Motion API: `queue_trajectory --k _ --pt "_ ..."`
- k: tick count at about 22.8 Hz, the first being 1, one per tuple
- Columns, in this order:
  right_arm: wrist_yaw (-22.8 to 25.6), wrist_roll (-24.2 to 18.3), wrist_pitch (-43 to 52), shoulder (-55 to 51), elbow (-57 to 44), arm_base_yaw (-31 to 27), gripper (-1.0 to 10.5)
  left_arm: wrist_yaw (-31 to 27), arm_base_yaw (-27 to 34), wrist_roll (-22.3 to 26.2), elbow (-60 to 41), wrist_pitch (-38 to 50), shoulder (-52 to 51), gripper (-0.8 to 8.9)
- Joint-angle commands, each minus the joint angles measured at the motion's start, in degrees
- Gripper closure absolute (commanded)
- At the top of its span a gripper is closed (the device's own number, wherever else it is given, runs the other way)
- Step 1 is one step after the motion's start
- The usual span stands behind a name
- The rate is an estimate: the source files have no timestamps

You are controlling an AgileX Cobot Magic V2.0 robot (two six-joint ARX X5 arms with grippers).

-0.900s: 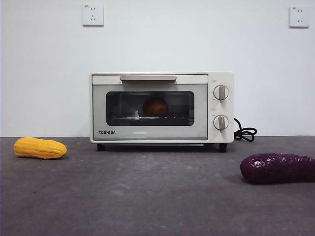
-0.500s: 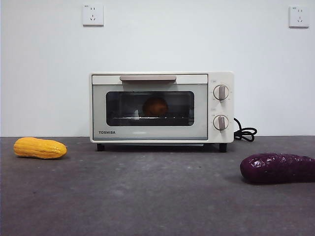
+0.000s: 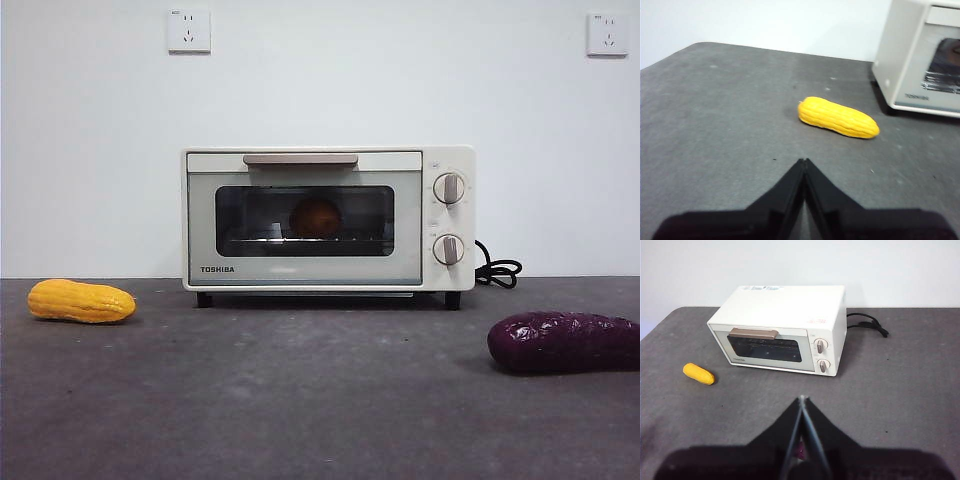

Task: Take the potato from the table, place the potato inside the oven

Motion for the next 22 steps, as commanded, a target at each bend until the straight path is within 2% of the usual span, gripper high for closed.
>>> queue_trajectory --k 1,5,22 --pt "0.09 0.26 -1.25 0.02 -0.11 0.07 9.5 2.86 0.15 5.35 -0.59 -0.04 -0.15 8.18" --pt "0.07 0.26 -1.25 0.02 -0.11 0.07 9.5 6.16 0.15 9.01 -0.59 -0.20 -0.15 8.18" --pt "0.09 0.26 -1.25 0.02 -0.11 0.07 9.5 6.73 0.15 8.72 -0.57 0.20 0.92 8.18"
